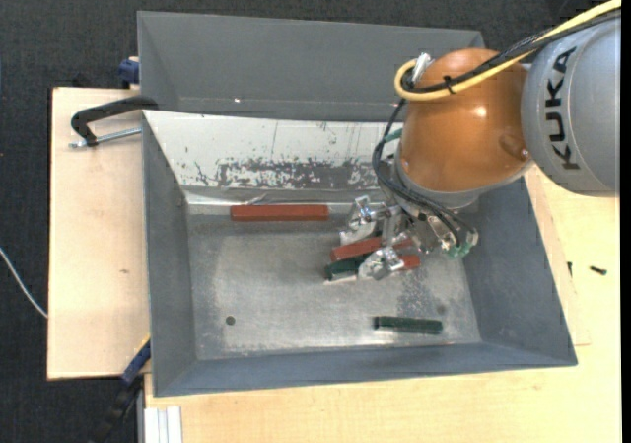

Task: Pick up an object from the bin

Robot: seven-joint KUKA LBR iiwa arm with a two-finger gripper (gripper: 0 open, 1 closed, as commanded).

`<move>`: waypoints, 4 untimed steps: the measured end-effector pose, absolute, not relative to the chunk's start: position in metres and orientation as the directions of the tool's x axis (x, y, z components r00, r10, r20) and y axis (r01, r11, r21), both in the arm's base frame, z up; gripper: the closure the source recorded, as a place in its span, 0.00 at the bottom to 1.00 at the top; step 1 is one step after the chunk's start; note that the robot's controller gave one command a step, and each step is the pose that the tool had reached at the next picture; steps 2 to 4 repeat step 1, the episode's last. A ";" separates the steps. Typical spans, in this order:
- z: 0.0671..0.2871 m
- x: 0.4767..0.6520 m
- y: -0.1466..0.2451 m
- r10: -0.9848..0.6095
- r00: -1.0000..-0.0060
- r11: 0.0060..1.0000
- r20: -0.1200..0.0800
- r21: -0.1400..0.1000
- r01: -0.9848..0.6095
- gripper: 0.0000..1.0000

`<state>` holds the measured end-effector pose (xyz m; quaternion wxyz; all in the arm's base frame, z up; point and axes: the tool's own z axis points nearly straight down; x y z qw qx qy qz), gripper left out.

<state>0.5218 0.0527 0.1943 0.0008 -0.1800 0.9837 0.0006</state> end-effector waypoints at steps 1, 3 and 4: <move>0.227 0.522 0.061 -0.360 -0.933 0.933 -0.010 -0.002 -0.360 1.00; 0.227 0.522 0.061 -0.360 -0.933 0.933 -0.010 -0.002 -0.360 1.00; 0.227 0.522 0.061 -0.360 -0.933 0.933 -0.010 -0.002 -0.360 1.00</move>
Offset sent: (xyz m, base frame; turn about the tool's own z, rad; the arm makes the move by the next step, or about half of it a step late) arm 0.0009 0.0040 0.0445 -0.0138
